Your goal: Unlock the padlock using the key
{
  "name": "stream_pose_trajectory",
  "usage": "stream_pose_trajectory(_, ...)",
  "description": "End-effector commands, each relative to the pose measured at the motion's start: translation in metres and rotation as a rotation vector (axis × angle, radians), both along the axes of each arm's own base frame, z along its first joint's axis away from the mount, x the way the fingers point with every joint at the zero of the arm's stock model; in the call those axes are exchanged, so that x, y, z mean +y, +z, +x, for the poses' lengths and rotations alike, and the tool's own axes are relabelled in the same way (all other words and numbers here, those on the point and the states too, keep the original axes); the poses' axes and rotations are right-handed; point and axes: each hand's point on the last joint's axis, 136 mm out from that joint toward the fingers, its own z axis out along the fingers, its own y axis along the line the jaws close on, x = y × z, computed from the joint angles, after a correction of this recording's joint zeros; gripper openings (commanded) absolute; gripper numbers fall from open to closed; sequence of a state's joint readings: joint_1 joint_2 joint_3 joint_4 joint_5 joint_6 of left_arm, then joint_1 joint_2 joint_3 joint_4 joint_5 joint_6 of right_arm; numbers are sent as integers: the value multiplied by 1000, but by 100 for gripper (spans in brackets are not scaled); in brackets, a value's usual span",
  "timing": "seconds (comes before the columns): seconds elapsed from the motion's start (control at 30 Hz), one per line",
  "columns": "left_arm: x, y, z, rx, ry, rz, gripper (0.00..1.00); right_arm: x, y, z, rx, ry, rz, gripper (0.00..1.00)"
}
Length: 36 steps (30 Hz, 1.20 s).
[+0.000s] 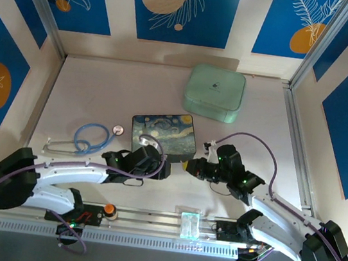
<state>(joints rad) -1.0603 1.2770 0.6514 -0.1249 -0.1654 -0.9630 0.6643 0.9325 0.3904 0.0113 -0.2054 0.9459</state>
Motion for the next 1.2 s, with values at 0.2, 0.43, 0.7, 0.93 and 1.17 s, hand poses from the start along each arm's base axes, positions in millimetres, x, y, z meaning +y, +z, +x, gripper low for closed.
stream_pose_trajectory(0.2, -2, -35, 14, -31, 47, 33, 64, -3, -11, -3, 6, 0, -7, 0)
stream_pose_trajectory(0.43, 2, -54, 18, -37, 69, 74, 53, -3, -17, -3, 18, -8, -4, 0)
stream_pose_trajectory(0.7, 2, -72, 13, 4, 76, 84, 42, 0, -21, -3, 32, -4, -12, 0)
stream_pose_trajectory(0.93, 5, -73, 13, 3, 100, 77, 31, 5, -25, -2, 43, 3, -16, 0)
stream_pose_trajectory(1.17, 4, -58, 17, -17, 134, 25, 19, 14, -32, -7, 99, 12, 3, 0)
